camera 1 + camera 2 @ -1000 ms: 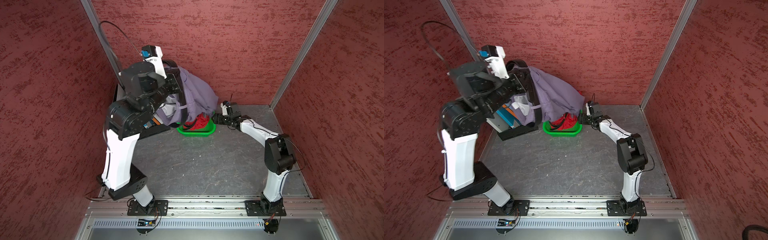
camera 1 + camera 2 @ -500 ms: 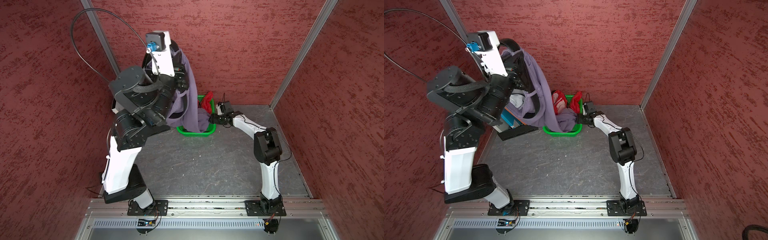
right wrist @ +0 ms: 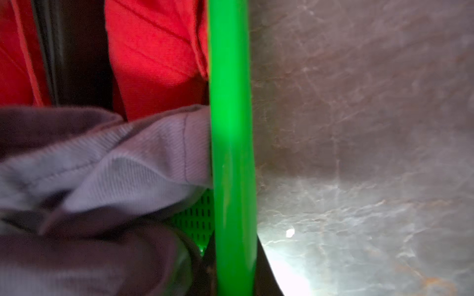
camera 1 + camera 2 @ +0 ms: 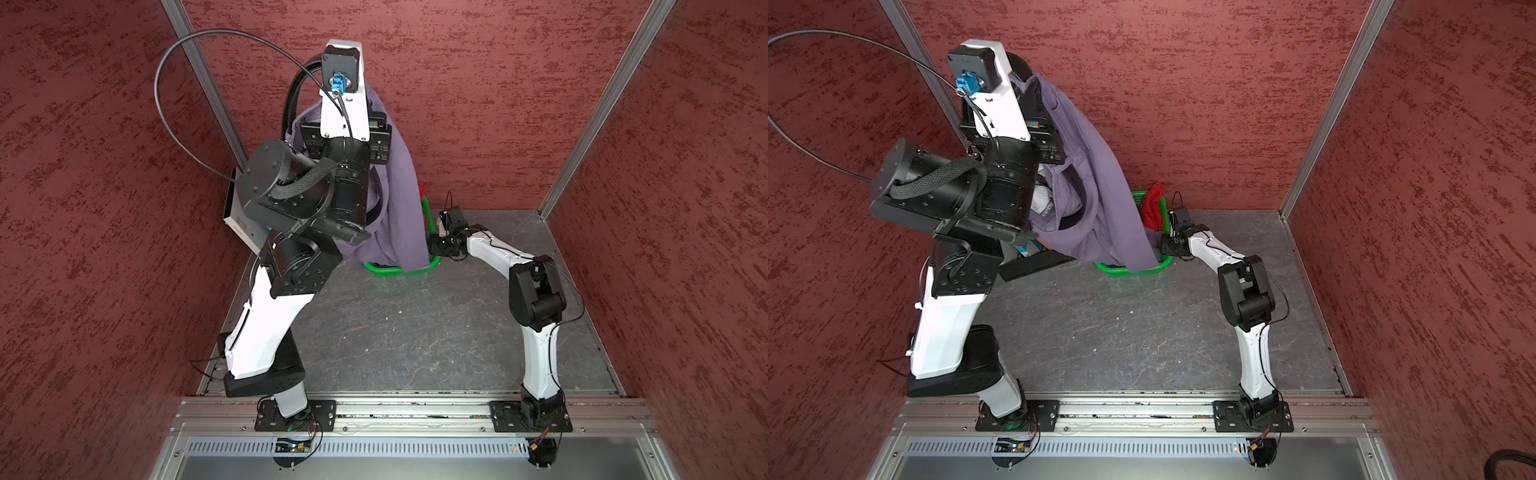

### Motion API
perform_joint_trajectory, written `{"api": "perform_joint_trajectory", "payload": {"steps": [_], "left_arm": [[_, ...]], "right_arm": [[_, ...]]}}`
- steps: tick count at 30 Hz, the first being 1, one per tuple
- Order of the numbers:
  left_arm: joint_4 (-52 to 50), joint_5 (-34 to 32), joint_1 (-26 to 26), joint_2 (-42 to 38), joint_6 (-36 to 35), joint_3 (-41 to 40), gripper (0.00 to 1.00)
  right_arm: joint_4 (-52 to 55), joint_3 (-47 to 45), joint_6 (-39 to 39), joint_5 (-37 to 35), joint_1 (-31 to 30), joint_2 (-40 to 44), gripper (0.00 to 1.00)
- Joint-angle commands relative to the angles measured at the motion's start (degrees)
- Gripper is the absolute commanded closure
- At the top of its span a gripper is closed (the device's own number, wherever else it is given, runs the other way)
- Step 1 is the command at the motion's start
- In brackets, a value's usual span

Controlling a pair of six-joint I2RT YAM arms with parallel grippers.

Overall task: Remove the belt from the trousers
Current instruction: Move the bin to the corner of the board.

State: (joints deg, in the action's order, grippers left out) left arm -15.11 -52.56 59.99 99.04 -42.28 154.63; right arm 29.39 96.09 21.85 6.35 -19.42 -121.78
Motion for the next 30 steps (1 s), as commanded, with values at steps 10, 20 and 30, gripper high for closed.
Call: {"api": "perform_joint_trajectory", "payload": {"steps": [10,20,30], "left_arm": [[9.27,0.06,-3.6,-0.85,-3.72,0.55,1.0],[7.13,-1.42,-6.04,-1.61,-1.66,-1.57,0.99],[7.72,-3.56,-5.98,-3.69,-2.45,-3.03,0.99]], "right_arm": [[13.19,-3.83,2.3,-27.1,12.04,15.24,1.0],[16.6,-7.9,5.62,-31.13,20.87,18.56,1.0],[8.61,-20.13,18.43,-24.62,26.89,19.59,1.0]]}}
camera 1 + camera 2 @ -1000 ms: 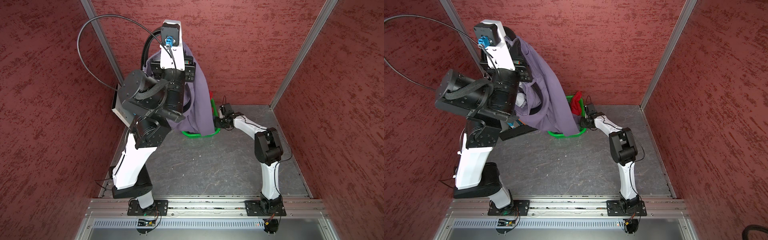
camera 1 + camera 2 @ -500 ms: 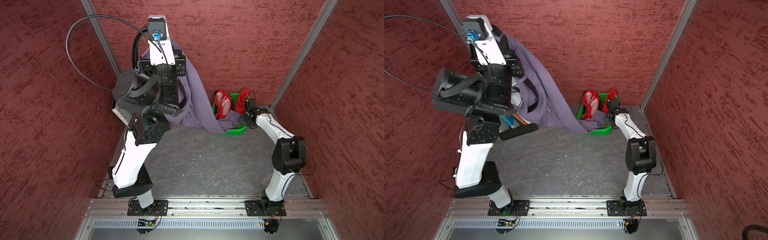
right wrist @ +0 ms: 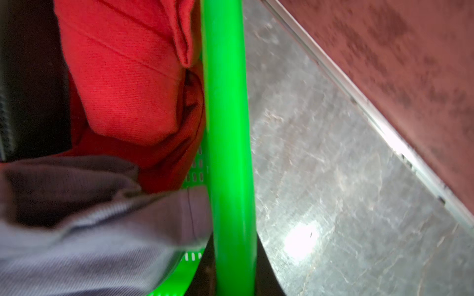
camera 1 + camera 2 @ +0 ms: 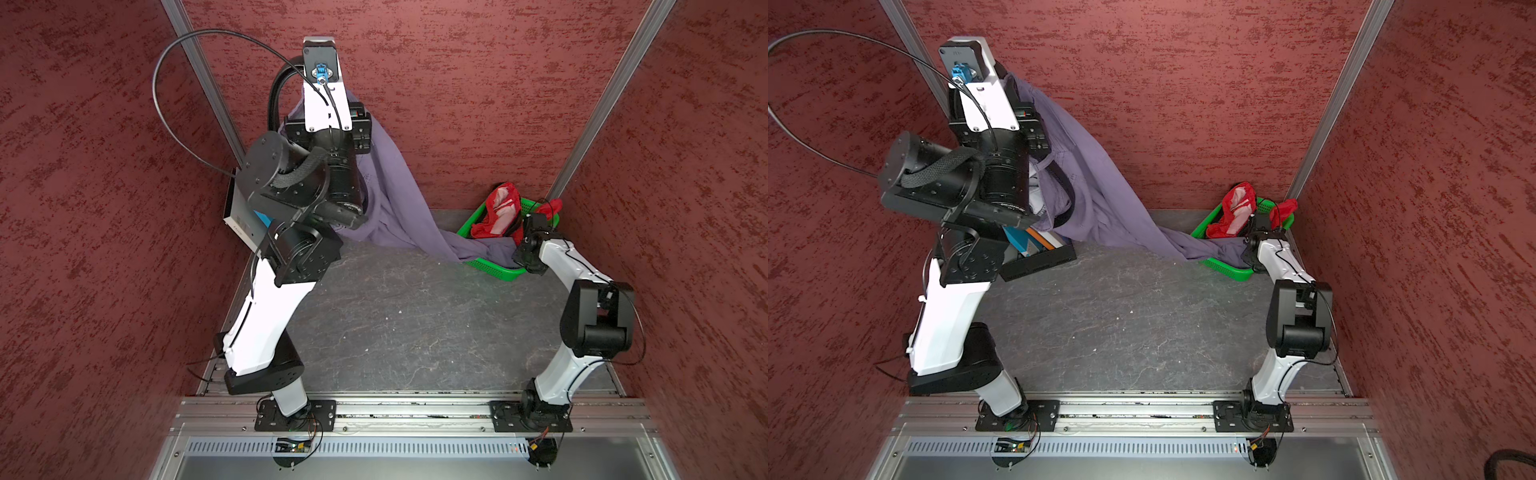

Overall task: Remove the belt from the trousers
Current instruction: Move the bin to the corner of the board.

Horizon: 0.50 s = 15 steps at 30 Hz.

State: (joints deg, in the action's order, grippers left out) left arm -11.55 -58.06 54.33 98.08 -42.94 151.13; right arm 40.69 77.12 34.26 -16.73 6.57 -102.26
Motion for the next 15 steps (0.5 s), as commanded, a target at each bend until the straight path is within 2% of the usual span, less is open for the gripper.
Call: {"api": "perform_joint_trajectory", "payload": {"steps": [1,5,7,9,10,12,15], "left_arm": [[4.22,1.77,-0.29,-2.5,-1.87,0.48,0.99],[4.99,1.26,1.2,-2.2,-3.58,0.69,0.97],[7.77,-0.38,4.91,-2.14,-8.23,2.13,0.96],[12.24,-1.7,9.32,-2.36,-14.24,4.15,0.96],[14.99,-2.22,11.51,-2.37,-17.66,5.67,0.95],[16.61,-2.51,14.74,-2.75,-20.72,8.74,0.95],[14.11,-2.07,16.47,-5.89,-17.77,8.1,0.96]], "right_arm": [[-3.17,-1.27,7.31,-0.53,0.76,-0.75,1.0],[-6.88,-2.46,10.9,2.71,0.28,-2.66,1.0],[-14.17,-6.55,11.89,4.53,-0.27,0.26,0.73],[-25.98,-13.52,9.52,8.61,-1.06,5.69,0.53],[-30.77,-16.29,7.97,8.48,-1.98,8.37,0.42],[-32.19,-17.17,2.93,8.02,-3.72,11.11,0.35],[-26.75,-15.11,-2.83,8.06,-5.27,13.76,0.33]]}}
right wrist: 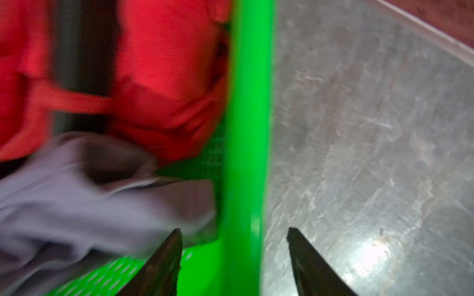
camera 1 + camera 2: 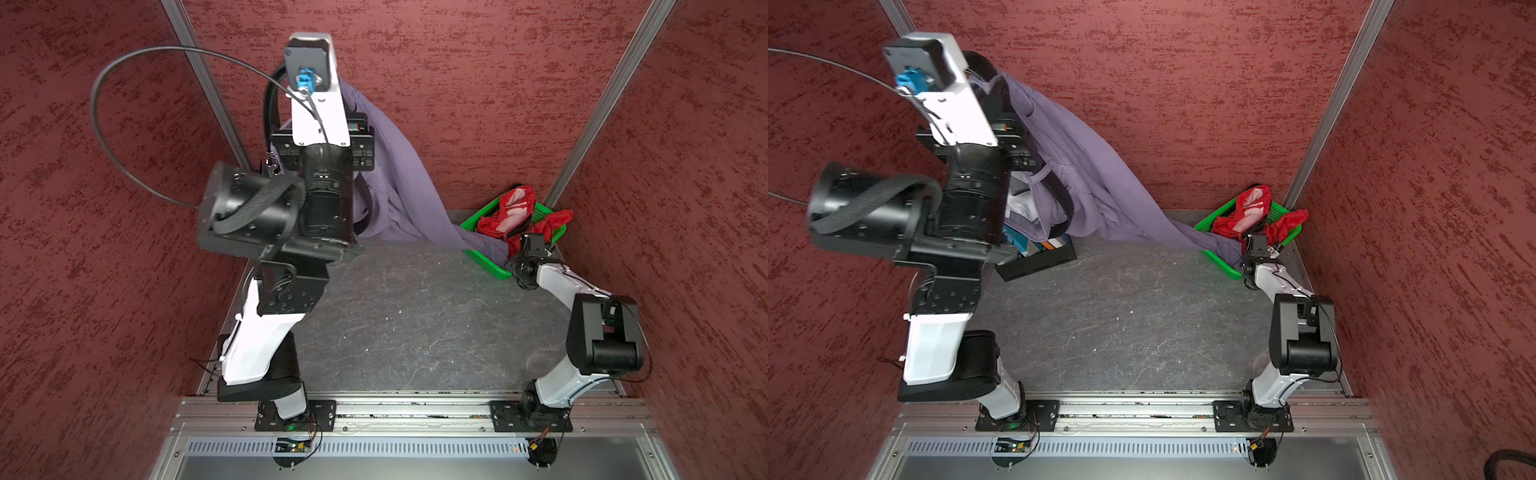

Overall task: Remove the belt from the trousers
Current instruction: Move the bin to the corner of the board.

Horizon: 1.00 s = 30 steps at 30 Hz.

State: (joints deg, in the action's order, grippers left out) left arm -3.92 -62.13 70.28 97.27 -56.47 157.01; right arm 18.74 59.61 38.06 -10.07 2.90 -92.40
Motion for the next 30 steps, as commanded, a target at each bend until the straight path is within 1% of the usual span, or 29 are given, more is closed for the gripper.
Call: {"api": "perform_joint_trajectory", "payload": {"steps": [1,3,4,5,6,7,8,10,12,13,15,18,19,21,24,27,30], "left_arm": [[6.53,2.25,0.53,-5.82,-4.01,0.95,0.96],[11.15,2.86,-0.06,-5.96,-7.27,-1.51,0.97],[13.69,3.1,-0.52,-5.24,-9.66,-1.1,0.98],[15.75,3.24,-1.75,-3.93,-11.67,0.69,0.98],[15.44,3.45,-3.58,-1.9,-12.24,3.47,0.98],[15.26,3.95,-4.93,-0.91,-12.54,5.28,0.98],[15.29,4.48,-6.64,-0.67,-11.88,5.34,0.98],[11.93,4.91,-9.51,-1.02,-7.65,4.88,0.98],[13.05,5.21,-10.75,-0.9,-7.85,4.53,0.98],[13.72,5.4,-10.9,-0.71,-8.36,4.49,0.98],[12.72,5.66,-11.17,-0.61,-7.21,4.34,0.98],[9.58,5.6,-11.34,-0.2,-3.99,4.12,0.98],[7.99,5.68,-11.42,-0.16,-2.36,3.49,0.97],[5.21,5.6,-11.74,0.02,1.09,1.35,0.97],[3.71,4.55,-12.32,0.29,4.19,-3.28,0.96],[-3.1,3.3,-13.14,0.81,11.49,-4.85,0.95],[-8.38,2.95,-13.24,0.63,17.71,-6.07,0.95]], "right_arm": [[-2.92,2.93,-8.42,1.33,-2.33,4.88,0.33],[2.39,4.5,-12.28,-0.83,-4.96,7.07,0.34],[5.59,5.47,-13.55,-2.91,-6.45,7.57,0.35],[9.48,6.81,-14.54,-4.66,-7.89,7.74,0.38],[13.2,8.43,-15.26,-5.04,-8.84,7.21,0.41],[17.17,9.85,-15.28,-4.86,-9.43,6.5,0.46],[20.05,11.02,-15.61,-4.17,-10.45,5.95,0.51],[23.76,12.37,-16.88,-1.85,-12.66,4.33,0.57],[27.42,14.25,-17.19,1.09,-14.49,1.14,0.64],[28.69,15.03,-16.85,2.07,-14.9,-0.82,0.65],[28.91,16.17,-16.03,4.17,-15.15,-3.89,0.67],[29.35,19.85,-15.47,2.98,-15.2,-8.87,0.67],[30.15,21.88,-15.29,1.33,-15.2,-11.38,0.67],[31.06,26.51,-15.11,-1.0,-15.12,-15.94,0.64],[31.5,33.53,-14.11,-3.97,-14.28,-22.78,0.64],[31.11,41.18,-13.43,-7.31,-13.08,-29.13,0.63],[31.71,51.95,-14.33,-9.69,-11.51,-35.77,0.62]]}}
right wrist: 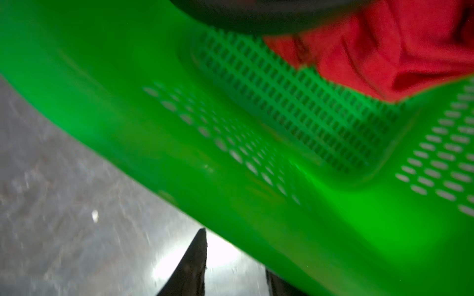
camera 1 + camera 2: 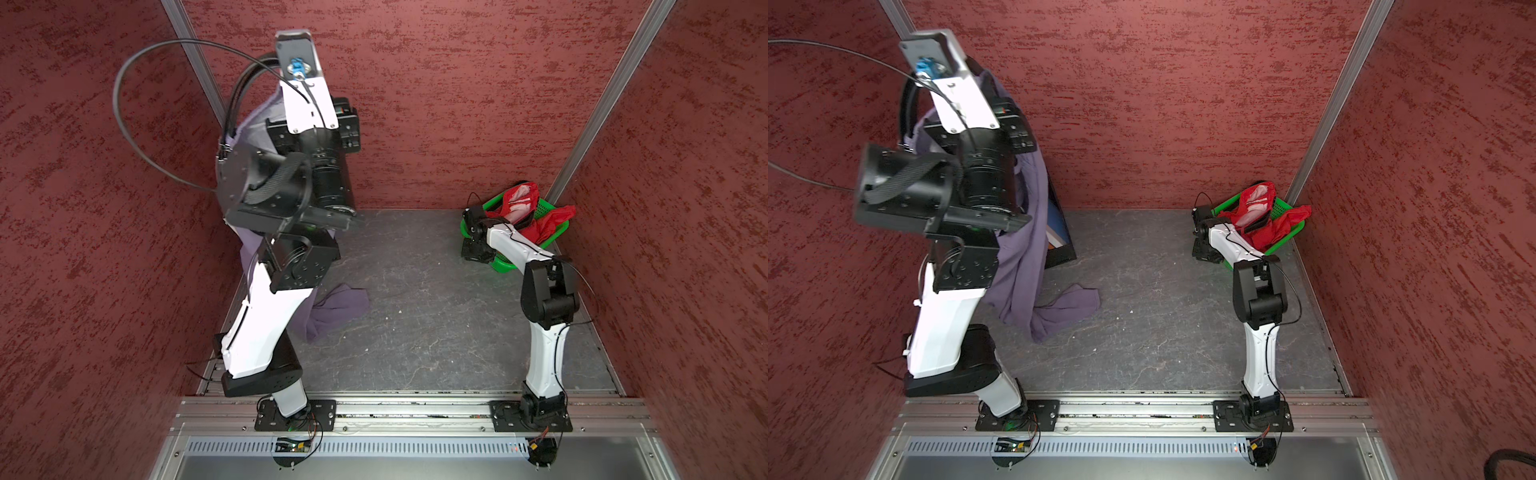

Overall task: Remove the belt from the trousers
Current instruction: Move the bin to the corner of the board.

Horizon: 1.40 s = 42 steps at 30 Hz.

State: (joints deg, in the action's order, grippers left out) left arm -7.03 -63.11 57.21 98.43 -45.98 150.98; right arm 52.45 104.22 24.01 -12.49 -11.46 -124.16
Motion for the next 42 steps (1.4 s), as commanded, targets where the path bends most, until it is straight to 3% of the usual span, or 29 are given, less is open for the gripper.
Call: {"api": "perform_joint_trajectory", "payload": {"steps": [1,4,6,8,11,16,20,23,26,31,34,36,38,42], "left_arm": [[-6.91,3.83,-0.13,-0.44,8.91,0.02,0.95],[-11.63,3.84,-0.06,-0.52,13.18,-0.16,0.95],[-13.18,3.81,0.16,-0.76,14.71,-1.08,0.95],[-13.28,2.79,0.6,-0.98,15.02,-2.24,0.95],[-12.48,-0.81,0.6,-1.1,15.47,-3.48,0.95],[-10.15,-2.46,-1.76,-3.58,17.94,-8.59,0.95],[-12.28,-1.66,-3.51,-1.71,20.13,-5.46,0.94],[-16.83,0.62,-3.19,1.03,23.05,-1.12,0.94],[-19.77,2.43,-2.51,3.11,26.04,0.92,0.94],[-34.29,17.7,-2.21,4.45,45.62,-0.09,0.95],[-39.83,16.85,-1.18,8.46,48.77,3.36,0.97],[-43.24,19.88,-2.31,9.36,53.28,3.83,0.98],[-43.66,27.98,-4.55,9.02,58.14,0.65,0.99],[-47.41,35.06,-8.51,11.93,65.69,0.15,1.0]], "right_arm": [[-1.66,11.71,-0.59,-6.65,3.66,-6.86,0.61],[-7.81,20.34,-4.94,-0.49,5.14,-11.22,0.6],[-14.24,21.45,-8.59,9.85,5.72,-11.0,0.59],[-15.45,21.21,-9.51,13.22,5.11,-8.05,0.6],[-7.63,17.49,-7.28,7.04,3.78,-0.02,0.6],[-1.24,-3.79,-2.82,3.84,3.68,20.83,0.62],[9.99,-12.71,-0.5,-3.85,3.61,30.38,0.67],[12.33,-18.88,0.29,-6.89,3.84,34.33,0.68],[10.0,-22.77,1.03,-8.74,4.73,32.59,0.7],[0.75,-26.87,2.29,-9.8,6.76,24.23,0.69],[-5.49,-26.42,2.06,-9.49,8.44,18.9,0.69],[-9.93,-25.41,0.72,-11.12,9.79,15.19,0.68],[-12.99,-23.58,-0.59,-12.03,11.37,11.51,0.68],[-17.94,-19.09,-3.03,-7.2,14.68,8.24,0.68]]}}
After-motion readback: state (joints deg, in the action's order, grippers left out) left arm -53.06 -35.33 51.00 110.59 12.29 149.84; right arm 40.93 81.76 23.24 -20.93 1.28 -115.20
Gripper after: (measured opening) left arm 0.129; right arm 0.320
